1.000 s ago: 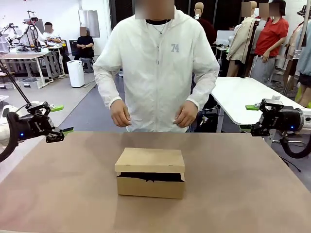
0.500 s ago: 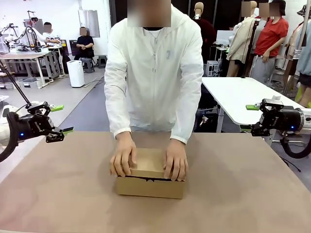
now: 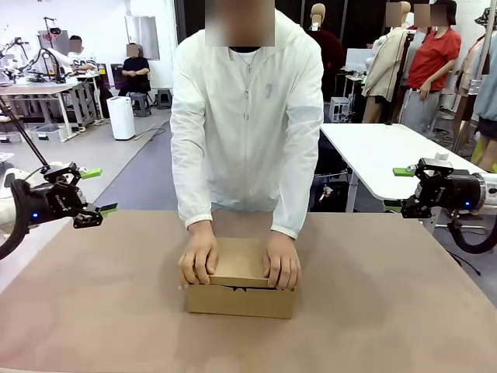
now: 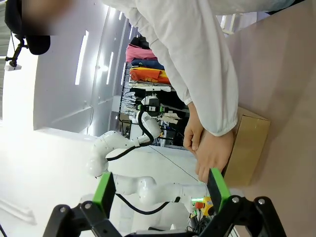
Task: Pack the items into the box.
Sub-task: Close the Mailer Box.
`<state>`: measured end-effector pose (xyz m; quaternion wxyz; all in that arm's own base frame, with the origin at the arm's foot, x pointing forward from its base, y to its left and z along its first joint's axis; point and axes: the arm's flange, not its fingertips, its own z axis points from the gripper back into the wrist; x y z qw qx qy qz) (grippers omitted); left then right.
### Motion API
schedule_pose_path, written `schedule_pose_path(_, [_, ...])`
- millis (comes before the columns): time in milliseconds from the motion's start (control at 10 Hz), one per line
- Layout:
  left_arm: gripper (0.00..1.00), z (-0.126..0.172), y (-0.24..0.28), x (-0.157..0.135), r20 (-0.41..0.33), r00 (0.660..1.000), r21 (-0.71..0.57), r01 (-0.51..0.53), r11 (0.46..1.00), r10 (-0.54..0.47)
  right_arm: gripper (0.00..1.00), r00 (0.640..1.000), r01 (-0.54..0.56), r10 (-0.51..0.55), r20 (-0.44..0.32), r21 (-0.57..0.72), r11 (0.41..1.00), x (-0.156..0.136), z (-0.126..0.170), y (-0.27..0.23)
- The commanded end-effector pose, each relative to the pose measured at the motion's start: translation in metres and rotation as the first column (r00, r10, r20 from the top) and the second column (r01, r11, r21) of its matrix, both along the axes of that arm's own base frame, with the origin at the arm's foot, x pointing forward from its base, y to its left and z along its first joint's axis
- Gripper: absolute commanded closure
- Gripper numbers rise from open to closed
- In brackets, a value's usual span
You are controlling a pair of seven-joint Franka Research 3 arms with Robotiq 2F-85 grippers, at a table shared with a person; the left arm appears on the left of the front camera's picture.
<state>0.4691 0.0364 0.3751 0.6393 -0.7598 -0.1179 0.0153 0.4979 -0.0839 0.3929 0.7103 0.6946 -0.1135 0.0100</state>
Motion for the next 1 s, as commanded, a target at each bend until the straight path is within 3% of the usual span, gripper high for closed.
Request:
schedule_pose_path(0, [0.0,0.0025,0.0008,0.0006,0.012,1.0,-0.015,-0.004,1.0,0.004,0.0,1.0,-0.001,0.001,0.006,0.0,1.0,-0.0015,0.0044,0.0011])
schedule_pose_path(900, [0.0,0.0025,0.0008,0.0006,0.012,1.0,-0.015,-0.004,1.0,0.004,0.0,1.0,-0.001,0.001,0.006,0.0,1.0,-0.0015,0.0044,0.0011])
